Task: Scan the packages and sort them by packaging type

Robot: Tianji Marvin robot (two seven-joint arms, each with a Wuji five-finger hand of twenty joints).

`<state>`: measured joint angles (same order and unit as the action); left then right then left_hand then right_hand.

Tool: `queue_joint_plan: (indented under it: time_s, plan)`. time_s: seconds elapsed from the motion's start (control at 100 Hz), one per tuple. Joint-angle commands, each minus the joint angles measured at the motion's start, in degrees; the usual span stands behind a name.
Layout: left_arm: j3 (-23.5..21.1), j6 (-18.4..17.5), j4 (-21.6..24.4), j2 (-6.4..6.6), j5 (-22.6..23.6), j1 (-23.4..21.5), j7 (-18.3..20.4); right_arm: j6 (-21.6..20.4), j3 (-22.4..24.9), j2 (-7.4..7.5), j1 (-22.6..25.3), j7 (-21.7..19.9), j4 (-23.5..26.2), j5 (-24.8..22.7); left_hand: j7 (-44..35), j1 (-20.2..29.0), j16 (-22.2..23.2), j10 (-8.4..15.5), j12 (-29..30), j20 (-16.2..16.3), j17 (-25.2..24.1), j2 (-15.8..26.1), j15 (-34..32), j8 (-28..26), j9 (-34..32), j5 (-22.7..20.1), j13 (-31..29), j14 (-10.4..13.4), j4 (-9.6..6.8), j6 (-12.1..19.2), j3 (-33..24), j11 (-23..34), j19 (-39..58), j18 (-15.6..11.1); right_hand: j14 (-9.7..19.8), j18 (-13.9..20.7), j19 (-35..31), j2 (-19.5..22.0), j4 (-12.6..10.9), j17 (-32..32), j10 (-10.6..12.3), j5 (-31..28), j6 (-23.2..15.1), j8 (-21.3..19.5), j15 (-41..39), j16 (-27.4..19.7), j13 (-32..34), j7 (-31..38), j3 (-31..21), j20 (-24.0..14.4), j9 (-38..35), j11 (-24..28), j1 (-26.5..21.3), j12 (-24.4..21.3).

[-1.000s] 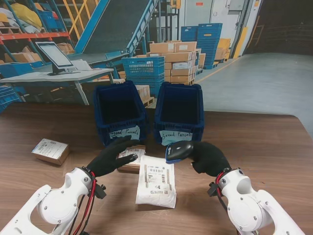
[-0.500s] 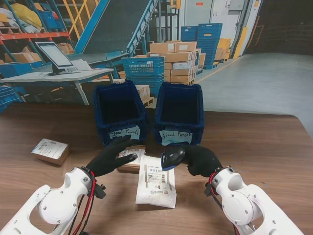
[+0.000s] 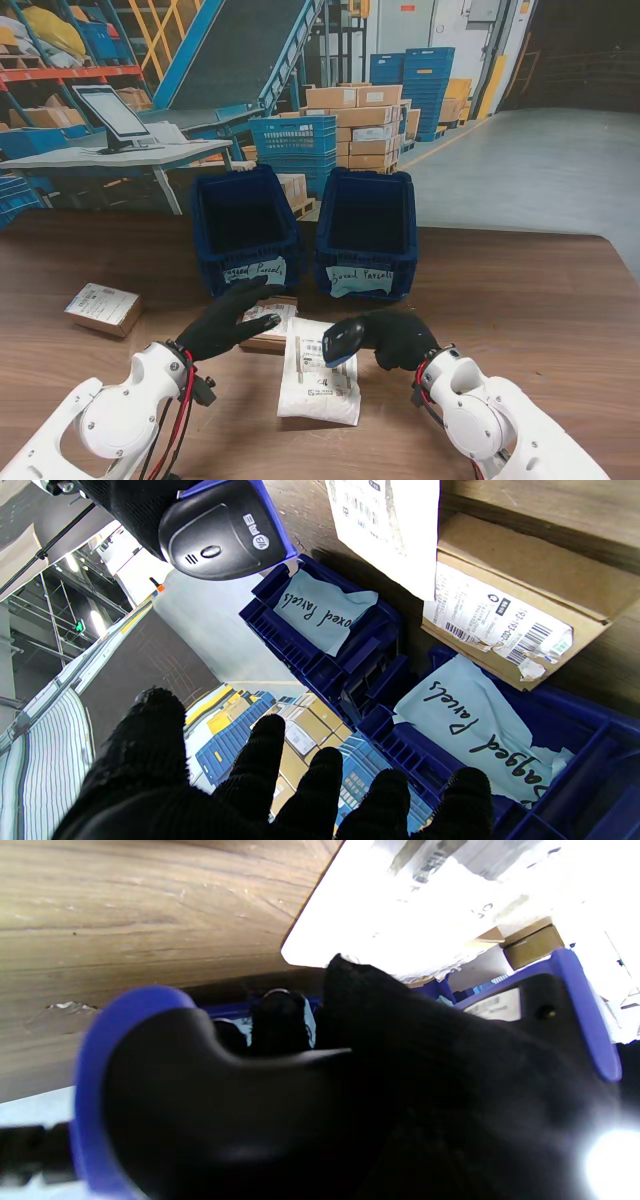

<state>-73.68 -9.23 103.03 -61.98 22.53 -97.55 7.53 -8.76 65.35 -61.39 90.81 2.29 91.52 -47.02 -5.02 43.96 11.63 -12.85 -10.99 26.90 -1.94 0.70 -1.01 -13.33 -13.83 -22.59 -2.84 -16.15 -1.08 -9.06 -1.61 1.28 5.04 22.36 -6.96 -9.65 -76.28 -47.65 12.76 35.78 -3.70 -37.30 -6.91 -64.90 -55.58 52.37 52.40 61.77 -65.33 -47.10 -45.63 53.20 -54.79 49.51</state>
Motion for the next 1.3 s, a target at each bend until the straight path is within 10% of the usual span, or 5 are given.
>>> queue_joint_plan:
  time_s: [0.0, 1.29]
  plan:
    - [0.1, -0.2, 0.3, -0.23, 0.0, -0.2, 1.0, -0.7, -0.5, -0.27, -0.5, -0.6, -0.4, 0.3, -0.2, 1.4, 0.7, 0.2, -0.4, 0.8, -0.2, 2.5, 0.0, -0.8, 0.2, 0.3, -0.7, -0.7, -0.54, 0.0, 2.1, -0.9, 1.2, 0.6, 0.2, 1.6, -1.0, 3.9, -0.2, 1.0, 1.7, -3.5, -5.8, -2.7, 0.0, 0.8, 0.9, 3.4, -5.2, -0.7, 0.2, -0.4, -5.1, 0.7]
    - [1.1, -0.6, -0.4, -0.16, -0.5, 0.3, 1.3, -3.6, -4.7, -0.17, -4.7, -0.7, -5.4, 1.3, -0.1, 1.4, 0.7, 0.3, -0.3, 0.8, -0.2, 2.6, 0.0, -0.8, 0.3, 0.3, -0.7, -0.7, -0.54, -0.1, 2.1, -1.0, 1.2, 0.5, 0.6, 1.9, -0.8, 4.2, -0.4, 1.0, 2.0, -3.2, -6.2, -2.7, -0.1, 0.7, 0.8, 3.5, -5.0, -0.7, 0.4, -0.2, -5.0, 0.5]
